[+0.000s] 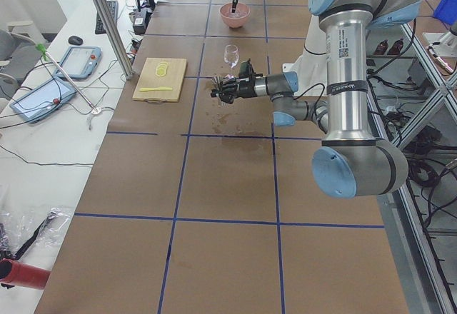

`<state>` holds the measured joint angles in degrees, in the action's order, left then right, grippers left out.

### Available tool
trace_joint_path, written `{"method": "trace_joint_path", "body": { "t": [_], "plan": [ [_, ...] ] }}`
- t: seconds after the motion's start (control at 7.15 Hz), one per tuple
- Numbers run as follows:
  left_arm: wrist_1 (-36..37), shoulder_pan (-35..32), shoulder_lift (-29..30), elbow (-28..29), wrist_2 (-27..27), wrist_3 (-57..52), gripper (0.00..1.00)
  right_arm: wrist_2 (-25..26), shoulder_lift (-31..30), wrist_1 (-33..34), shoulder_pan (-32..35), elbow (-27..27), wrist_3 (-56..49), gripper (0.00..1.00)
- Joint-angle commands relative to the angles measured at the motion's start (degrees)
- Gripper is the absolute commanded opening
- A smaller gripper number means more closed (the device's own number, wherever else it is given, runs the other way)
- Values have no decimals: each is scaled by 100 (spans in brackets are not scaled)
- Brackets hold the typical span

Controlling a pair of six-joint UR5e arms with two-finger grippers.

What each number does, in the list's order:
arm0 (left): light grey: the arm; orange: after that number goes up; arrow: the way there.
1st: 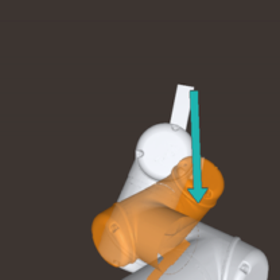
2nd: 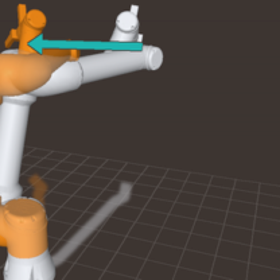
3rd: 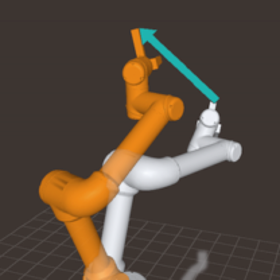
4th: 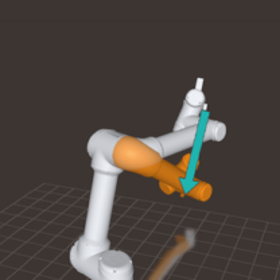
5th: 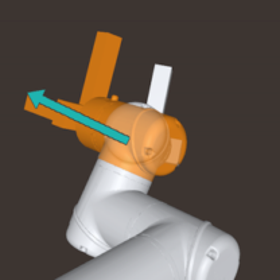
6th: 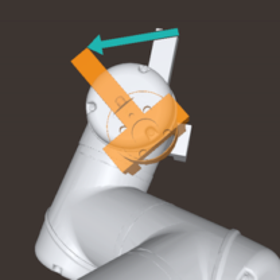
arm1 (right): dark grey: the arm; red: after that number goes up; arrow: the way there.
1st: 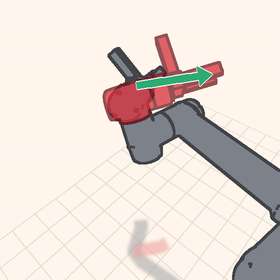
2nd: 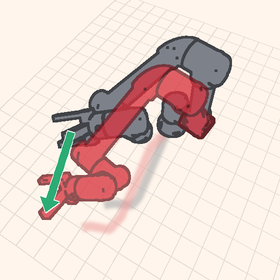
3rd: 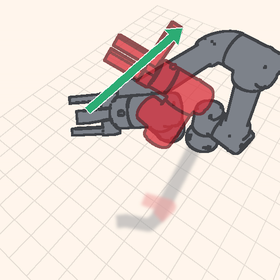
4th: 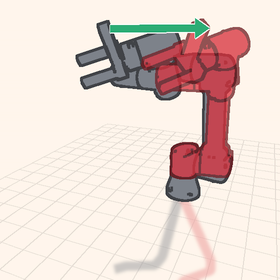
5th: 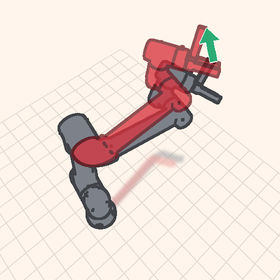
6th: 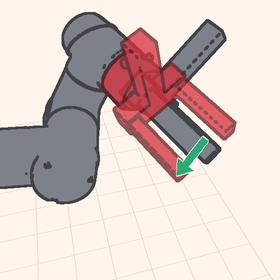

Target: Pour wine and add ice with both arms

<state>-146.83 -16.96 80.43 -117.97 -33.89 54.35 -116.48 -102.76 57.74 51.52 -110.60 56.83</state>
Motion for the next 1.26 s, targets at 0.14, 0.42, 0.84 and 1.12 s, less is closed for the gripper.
{"method": "trace_joint_path", "body": {
  "t": [0.14,0.42,0.84,1.12],
  "plan": [
    [-12,0,-280,115,-3,592,0,-68,-166,53,182,-470,4,0],
    [-12,18,-361,316,-74,1443,0,-77,-166,53,349,-602,30,0],
    [14,175,-335,686,371,2122,0,-278,-157,53,455,-857,74,0],
    [32,560,-326,1002,1197,2351,0,-305,-157,53,456,-972,187,0]
  ]
}}
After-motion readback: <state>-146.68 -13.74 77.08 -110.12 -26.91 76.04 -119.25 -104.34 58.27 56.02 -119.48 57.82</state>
